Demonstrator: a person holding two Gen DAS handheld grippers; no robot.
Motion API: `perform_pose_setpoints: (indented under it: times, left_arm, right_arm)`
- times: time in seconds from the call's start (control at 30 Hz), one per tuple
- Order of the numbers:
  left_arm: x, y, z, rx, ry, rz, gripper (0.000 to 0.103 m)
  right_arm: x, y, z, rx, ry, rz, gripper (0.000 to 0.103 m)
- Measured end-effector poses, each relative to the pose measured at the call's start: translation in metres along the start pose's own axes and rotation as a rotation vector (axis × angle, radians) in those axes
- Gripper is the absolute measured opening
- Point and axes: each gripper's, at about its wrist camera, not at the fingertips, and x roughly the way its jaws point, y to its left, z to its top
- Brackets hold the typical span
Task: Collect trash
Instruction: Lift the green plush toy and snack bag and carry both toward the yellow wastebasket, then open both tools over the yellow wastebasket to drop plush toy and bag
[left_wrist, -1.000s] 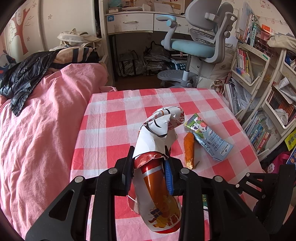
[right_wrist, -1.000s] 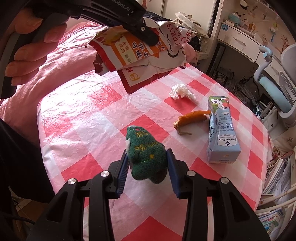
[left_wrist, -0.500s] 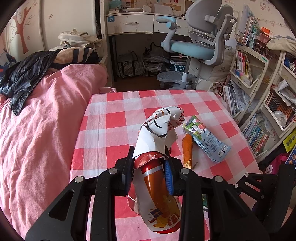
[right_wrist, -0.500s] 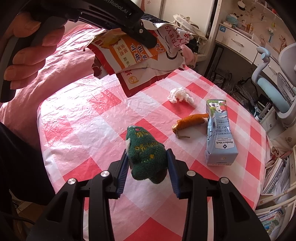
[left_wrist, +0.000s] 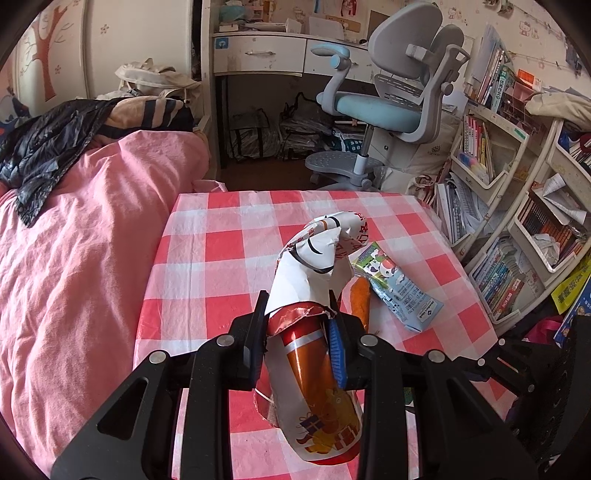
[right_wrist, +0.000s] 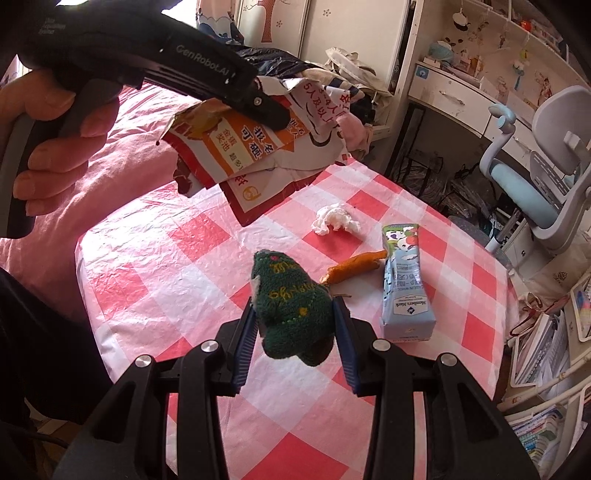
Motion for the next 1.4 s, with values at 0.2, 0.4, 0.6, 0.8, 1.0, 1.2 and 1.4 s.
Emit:
perform_pose_setpoints:
  times: [0.2, 0.4, 0.6, 0.8, 1.0, 1.2, 1.4]
  left_arm:
    - [-0.002, -0.014, 0.001, 0.007, -0.007, -0.045, 0.028]
    - [0.005, -0.052, 0.004, 0.056, -0.002, -0.105, 0.028]
    - [0.014, -0.111, 0.005, 0.142, 0.003, -0.197, 0.028]
    - [0.026, -0.189, -0.002, 0.226, 0.039, -0.318, 0.028]
    - [0.046, -0.305, -0.027, 0.373, 0.104, -0.437, 0.028]
    - [0.091, -0.425, -0.082, 0.544, 0.235, -0.484, 0.029]
    - [0.140, -0.486, -0.142, 0.662, 0.395, -0.411, 0.048]
  right_arm:
    - [-0.027, -0.021, -0.008, 0.033, -0.038, -0.051, 0.040]
    - [-0.059, -0.064, -0.040, 0.141, -0.056, -0.130, 0.040]
    - [-0.083, -0.097, -0.087, 0.238, -0.041, -0.209, 0.040]
    - [-0.105, -0.128, -0.146, 0.357, 0.003, -0.281, 0.040]
    - [-0.117, -0.158, -0.218, 0.504, 0.063, -0.333, 0.040]
    - [-0.108, -0.172, -0.286, 0.610, 0.141, -0.355, 0.042]
    - [-0.107, -0.173, -0.334, 0.690, 0.210, -0.352, 0.049]
